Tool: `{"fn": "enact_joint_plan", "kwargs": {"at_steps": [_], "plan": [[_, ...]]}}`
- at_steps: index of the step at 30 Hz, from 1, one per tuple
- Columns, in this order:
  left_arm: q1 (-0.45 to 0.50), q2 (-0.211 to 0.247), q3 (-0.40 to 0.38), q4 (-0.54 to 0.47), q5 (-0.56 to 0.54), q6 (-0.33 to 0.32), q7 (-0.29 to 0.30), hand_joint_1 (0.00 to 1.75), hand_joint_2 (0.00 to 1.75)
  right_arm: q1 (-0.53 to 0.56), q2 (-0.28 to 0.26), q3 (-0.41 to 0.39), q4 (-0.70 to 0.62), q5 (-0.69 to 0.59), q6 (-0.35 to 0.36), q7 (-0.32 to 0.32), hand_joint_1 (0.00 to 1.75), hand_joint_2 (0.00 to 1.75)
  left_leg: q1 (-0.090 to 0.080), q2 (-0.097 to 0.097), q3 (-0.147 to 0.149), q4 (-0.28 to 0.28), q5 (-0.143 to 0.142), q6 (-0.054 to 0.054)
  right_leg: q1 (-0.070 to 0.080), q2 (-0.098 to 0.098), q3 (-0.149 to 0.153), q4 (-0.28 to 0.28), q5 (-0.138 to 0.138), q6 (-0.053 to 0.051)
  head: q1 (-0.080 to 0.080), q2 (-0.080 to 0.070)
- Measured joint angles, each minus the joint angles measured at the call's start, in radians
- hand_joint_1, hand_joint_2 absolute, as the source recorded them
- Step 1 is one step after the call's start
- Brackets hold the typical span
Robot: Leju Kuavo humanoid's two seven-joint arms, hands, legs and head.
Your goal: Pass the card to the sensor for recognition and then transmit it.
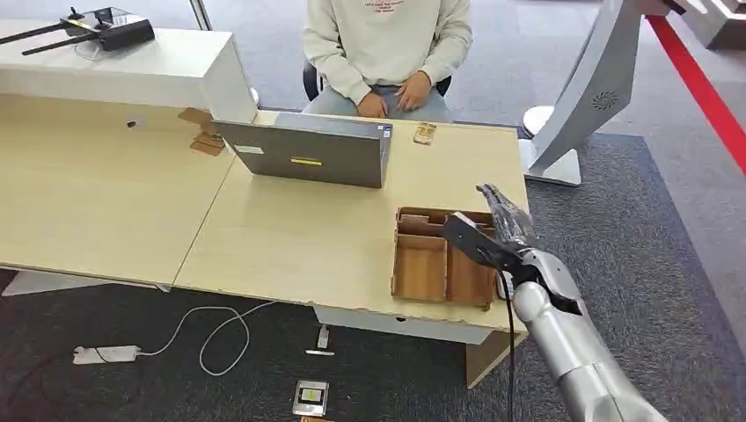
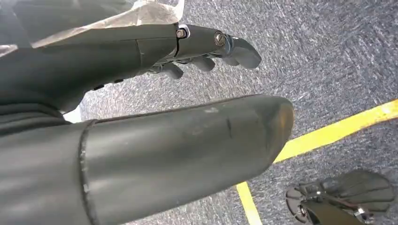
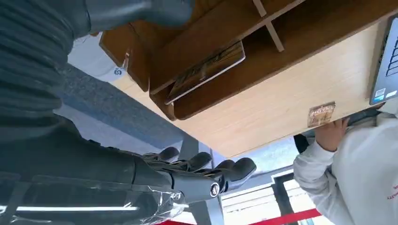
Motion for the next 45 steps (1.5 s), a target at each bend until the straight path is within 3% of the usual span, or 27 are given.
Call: {"fn": "enact_joint_plan", "kwargs": {"at_steps": [20, 29, 35, 45], "plan": [[0.000, 0.000, 0.000, 0.000, 0.006, 0.019, -0.009, 0.00, 0.00, -0.005, 0.009, 0.001, 0.023, -0.023, 0.031, -0.011, 1.75, 1.75, 0.000, 0.000, 0.000, 0.000, 0.000, 0.000, 0.000, 0.000, 0.000, 0.000, 0.000, 0.000, 0.000, 0.000], [0.000, 0.000, 0.000, 0.000, -0.003, 0.035, -0.022, 0.00, 0.00, -0.017, 0.006, 0.000, 0.010, -0.053, -0.049, -0.025, 1.75, 1.75, 0.000, 0.000, 0.000, 0.000, 0.000, 0.000, 0.000, 0.000, 0.000, 0.000, 0.000, 0.000, 0.000, 0.000], [0.002, 0.000, 0.000, 0.000, -0.029, 0.035, -0.033, 0.00, 0.00, -0.077, -0.024, -0.034, -0.082, -0.084, -0.079, -0.027, 1.75, 1.75, 0.000, 0.000, 0.000, 0.000, 0.000, 0.000, 0.000, 0.000, 0.000, 0.000, 0.000, 0.000, 0.000, 0.000], [0.002, 0.000, -0.002, 0.000, -0.054, 0.037, -0.037, 0.00, 0.00, -0.149, -0.092, -0.103, -0.198, -0.098, -0.065, 0.002, 1.75, 1.75, 0.000, 0.000, 0.000, 0.000, 0.000, 0.000, 0.000, 0.000, 0.000, 0.000, 0.000, 0.000, 0.000, 0.000]]}}
